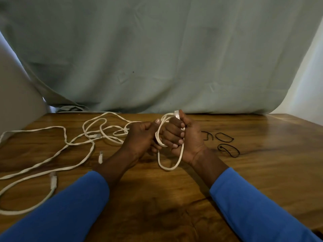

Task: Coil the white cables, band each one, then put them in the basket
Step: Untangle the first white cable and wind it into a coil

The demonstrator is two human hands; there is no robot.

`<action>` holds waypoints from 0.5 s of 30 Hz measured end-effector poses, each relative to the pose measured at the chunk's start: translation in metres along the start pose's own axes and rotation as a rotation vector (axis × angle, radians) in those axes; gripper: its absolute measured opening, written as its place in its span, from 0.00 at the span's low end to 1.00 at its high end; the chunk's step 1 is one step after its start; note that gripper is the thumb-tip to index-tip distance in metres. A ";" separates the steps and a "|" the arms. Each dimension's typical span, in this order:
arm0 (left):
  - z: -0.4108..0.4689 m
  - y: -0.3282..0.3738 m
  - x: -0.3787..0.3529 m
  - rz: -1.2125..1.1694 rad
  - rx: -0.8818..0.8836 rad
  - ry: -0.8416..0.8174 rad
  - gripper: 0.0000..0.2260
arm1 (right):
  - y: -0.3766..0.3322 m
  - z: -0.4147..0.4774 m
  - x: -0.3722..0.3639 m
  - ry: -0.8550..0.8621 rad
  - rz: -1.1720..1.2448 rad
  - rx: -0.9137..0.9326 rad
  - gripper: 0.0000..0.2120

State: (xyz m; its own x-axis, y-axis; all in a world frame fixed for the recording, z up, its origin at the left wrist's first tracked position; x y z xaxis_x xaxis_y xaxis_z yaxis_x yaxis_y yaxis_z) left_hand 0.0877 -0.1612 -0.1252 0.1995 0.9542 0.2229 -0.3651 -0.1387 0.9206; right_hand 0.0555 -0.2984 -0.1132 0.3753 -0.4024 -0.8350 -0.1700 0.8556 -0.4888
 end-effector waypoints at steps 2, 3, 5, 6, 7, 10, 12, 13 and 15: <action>-0.001 -0.002 -0.001 -0.031 0.045 -0.043 0.20 | 0.000 0.000 0.003 0.050 -0.022 0.041 0.30; -0.001 -0.003 -0.002 -0.042 0.066 -0.072 0.20 | -0.002 0.001 0.005 0.070 -0.024 0.059 0.29; -0.002 -0.002 -0.004 -0.043 0.073 -0.119 0.17 | -0.008 0.002 0.007 0.066 -0.017 0.040 0.30; -0.002 -0.002 -0.005 -0.054 0.066 -0.137 0.15 | -0.010 0.002 0.008 0.048 -0.018 -0.002 0.30; -0.002 -0.001 -0.005 -0.079 0.058 -0.153 0.14 | -0.011 0.001 0.009 0.026 -0.026 -0.055 0.29; 0.000 -0.001 0.000 -0.065 -0.065 -0.140 0.11 | -0.010 -0.003 0.011 -0.013 -0.054 -0.179 0.26; 0.002 -0.001 0.003 0.121 -0.246 -0.050 0.12 | -0.006 -0.004 0.009 -0.028 -0.042 -0.195 0.24; 0.002 0.001 0.002 0.207 -0.321 -0.004 0.13 | -0.005 -0.003 0.007 -0.039 -0.033 -0.191 0.24; 0.001 0.005 -0.002 0.307 -0.398 0.084 0.13 | -0.003 -0.002 0.004 -0.064 -0.014 -0.178 0.24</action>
State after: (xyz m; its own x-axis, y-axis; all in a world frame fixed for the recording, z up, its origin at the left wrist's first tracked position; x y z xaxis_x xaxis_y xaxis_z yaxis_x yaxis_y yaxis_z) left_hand 0.0861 -0.1642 -0.1210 -0.0393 0.9058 0.4220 -0.7165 -0.3199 0.6199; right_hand 0.0555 -0.3036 -0.1158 0.4348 -0.3879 -0.8127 -0.3208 0.7766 -0.5422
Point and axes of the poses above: each hand's wrist, its own z-axis towards the middle knuckle, its own x-axis out of the back of the hand, y = z × x, the point moved 1 cm from there along z, towards the middle knuckle, and after that the axes turned 12 degrees about z, right-handed, at the moved point
